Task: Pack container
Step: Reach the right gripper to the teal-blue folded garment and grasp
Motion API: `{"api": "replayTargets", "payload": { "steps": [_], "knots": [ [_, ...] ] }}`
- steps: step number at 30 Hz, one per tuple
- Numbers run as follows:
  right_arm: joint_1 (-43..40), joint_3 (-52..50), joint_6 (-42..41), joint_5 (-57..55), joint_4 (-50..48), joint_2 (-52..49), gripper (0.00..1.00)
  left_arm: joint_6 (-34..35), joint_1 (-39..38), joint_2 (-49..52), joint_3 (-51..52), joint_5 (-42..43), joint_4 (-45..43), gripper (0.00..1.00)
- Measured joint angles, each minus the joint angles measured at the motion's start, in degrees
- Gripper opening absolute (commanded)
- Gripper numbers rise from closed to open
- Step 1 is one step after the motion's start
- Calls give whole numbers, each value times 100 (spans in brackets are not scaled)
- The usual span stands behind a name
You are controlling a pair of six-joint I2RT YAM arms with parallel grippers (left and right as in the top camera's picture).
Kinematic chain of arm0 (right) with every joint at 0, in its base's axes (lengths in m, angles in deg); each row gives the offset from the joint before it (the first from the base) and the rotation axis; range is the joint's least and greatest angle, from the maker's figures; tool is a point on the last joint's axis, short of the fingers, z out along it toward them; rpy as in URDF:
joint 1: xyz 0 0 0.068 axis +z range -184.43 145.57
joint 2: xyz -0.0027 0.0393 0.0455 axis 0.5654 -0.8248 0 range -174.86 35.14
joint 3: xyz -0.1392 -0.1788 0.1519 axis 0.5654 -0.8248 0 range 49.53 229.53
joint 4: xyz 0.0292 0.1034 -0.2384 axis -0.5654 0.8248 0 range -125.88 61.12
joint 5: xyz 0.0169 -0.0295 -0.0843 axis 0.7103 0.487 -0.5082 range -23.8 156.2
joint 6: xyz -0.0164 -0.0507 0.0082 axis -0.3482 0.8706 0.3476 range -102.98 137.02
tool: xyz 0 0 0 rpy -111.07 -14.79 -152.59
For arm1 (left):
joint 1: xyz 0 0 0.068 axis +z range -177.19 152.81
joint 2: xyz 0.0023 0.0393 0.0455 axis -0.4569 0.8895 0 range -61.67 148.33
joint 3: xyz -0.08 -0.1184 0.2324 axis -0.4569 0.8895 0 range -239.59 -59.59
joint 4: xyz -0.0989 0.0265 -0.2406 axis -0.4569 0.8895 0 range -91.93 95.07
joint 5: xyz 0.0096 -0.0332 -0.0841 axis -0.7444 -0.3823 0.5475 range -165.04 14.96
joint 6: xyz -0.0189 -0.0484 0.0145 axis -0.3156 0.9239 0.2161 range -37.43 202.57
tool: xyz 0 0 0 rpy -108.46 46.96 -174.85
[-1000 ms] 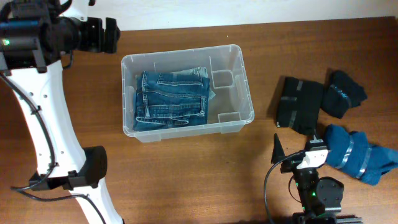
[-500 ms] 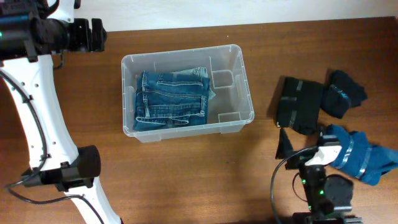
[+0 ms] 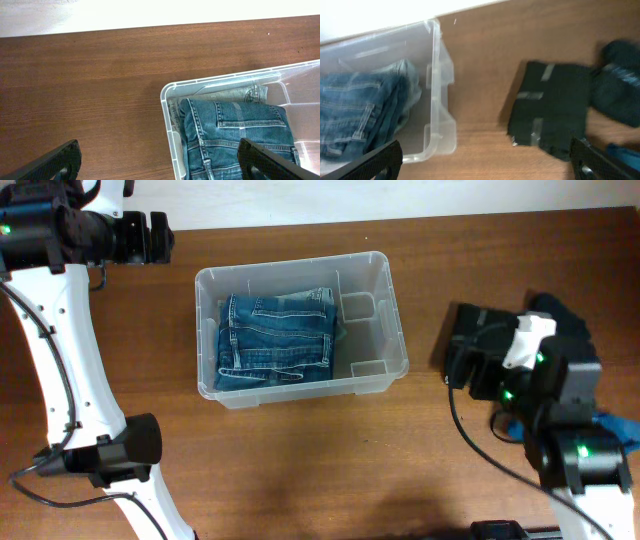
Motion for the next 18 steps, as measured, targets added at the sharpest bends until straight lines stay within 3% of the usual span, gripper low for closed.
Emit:
{"api": "replayTargets", "payload": {
  "steps": [3,13,18],
  "knots": [
    [-13,9,-245,162,201,-557,97,0,0,0,2,0,2,99],
    [-1172,22,-4144,-1370,1539,-1274,95,0,0,0,4,0,2,99],
    [-2009,13,-4931,-1663,1526,-1757,95,0,0,0,4,0,0,99]
  ]
}}
